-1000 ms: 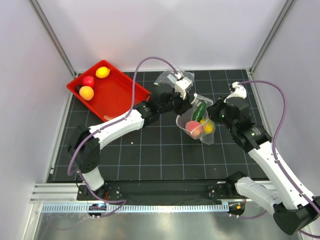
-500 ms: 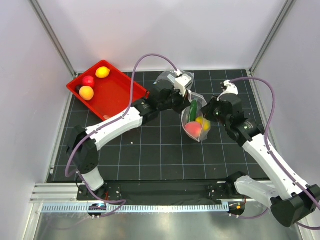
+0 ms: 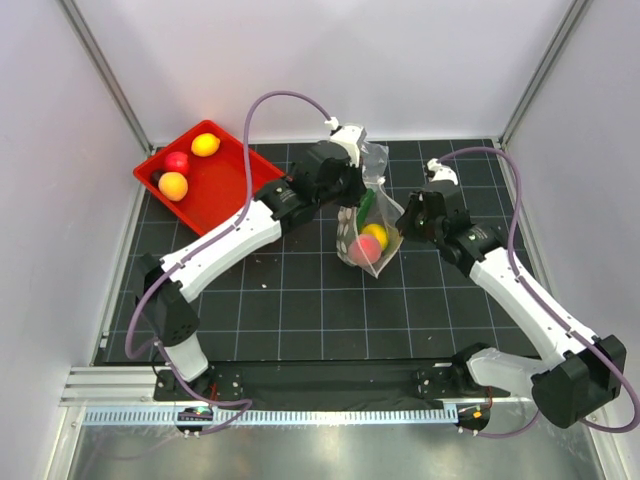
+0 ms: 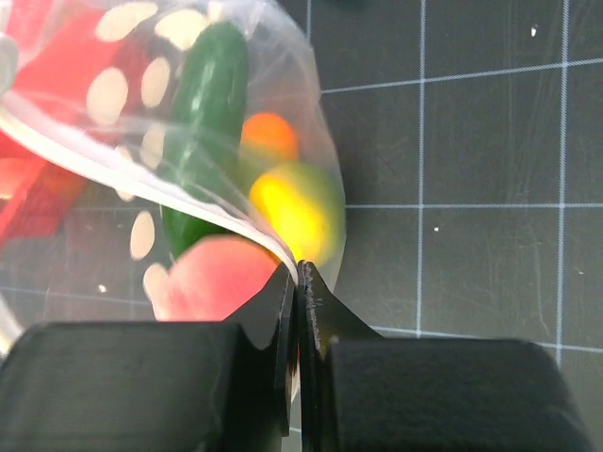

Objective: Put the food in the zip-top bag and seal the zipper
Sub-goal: Adjust the zipper food storage bag at the center of the board.

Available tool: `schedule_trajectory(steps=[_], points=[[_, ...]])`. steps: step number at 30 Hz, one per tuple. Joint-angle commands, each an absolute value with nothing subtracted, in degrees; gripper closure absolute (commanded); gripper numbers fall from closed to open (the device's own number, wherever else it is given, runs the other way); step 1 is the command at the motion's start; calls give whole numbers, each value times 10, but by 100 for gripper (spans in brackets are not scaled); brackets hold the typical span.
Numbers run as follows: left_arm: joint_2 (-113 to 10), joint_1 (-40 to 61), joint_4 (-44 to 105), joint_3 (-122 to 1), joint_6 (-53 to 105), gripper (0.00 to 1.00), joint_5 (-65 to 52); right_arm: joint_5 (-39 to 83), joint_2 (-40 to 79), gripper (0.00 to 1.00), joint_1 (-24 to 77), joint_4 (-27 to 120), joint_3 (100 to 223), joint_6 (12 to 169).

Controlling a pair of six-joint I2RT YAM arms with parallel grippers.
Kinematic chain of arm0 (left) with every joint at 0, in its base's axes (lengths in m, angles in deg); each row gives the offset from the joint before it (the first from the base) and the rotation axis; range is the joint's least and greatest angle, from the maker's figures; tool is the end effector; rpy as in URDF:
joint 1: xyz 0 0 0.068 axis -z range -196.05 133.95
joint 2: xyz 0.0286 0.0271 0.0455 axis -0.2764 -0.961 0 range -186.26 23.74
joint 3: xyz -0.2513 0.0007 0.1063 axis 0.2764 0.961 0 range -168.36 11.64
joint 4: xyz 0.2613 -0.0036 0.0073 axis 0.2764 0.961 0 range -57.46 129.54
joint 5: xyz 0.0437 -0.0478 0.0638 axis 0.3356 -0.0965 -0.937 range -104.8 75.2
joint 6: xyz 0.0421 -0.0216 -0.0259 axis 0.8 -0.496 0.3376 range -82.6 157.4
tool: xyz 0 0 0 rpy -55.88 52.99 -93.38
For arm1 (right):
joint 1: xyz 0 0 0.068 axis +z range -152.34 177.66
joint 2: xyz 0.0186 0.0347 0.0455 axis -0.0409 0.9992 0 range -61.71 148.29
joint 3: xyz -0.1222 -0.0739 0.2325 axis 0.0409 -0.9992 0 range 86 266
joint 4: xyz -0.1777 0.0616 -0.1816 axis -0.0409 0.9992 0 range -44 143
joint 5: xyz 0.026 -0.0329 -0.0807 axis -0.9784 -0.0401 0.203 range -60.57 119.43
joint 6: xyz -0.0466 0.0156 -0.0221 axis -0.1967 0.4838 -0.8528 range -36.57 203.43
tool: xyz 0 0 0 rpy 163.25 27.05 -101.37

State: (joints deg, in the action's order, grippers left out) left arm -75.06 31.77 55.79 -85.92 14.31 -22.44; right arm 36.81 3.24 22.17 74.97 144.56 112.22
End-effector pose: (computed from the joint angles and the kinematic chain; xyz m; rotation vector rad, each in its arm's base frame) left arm 0.2763 -0.2977 0.3838 0.3536 2.0255 -0.6550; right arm 0.2271 0.0985 0.3218 0.1558 2.2029 0.3843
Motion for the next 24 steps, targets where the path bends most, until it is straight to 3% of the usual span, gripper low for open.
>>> schedule_trajectory(steps=[1, 7, 12, 16, 19, 24], points=[[-714, 314, 541, -862, 106, 100, -188, 389, 39, 99, 220, 763, 1477, 1108], [-754, 296, 531, -857, 112, 100, -178, 313, -20, 99, 220, 740, 1498, 1133], [-817, 243, 523, -871, 66, 100, -51, 236, -31, 99, 245, 703, 1560, 1174], [-800, 241, 515, -871, 49, 100, -10, 292, -17, 99, 251, 729, 1548, 1162], [-749, 247, 506, -845, 48, 100, -20, 401, -11, 99, 251, 743, 1512, 1154], [-700, 254, 506, -821, 51, 100, -31, 420, 0, 99, 248, 757, 1502, 1149]])
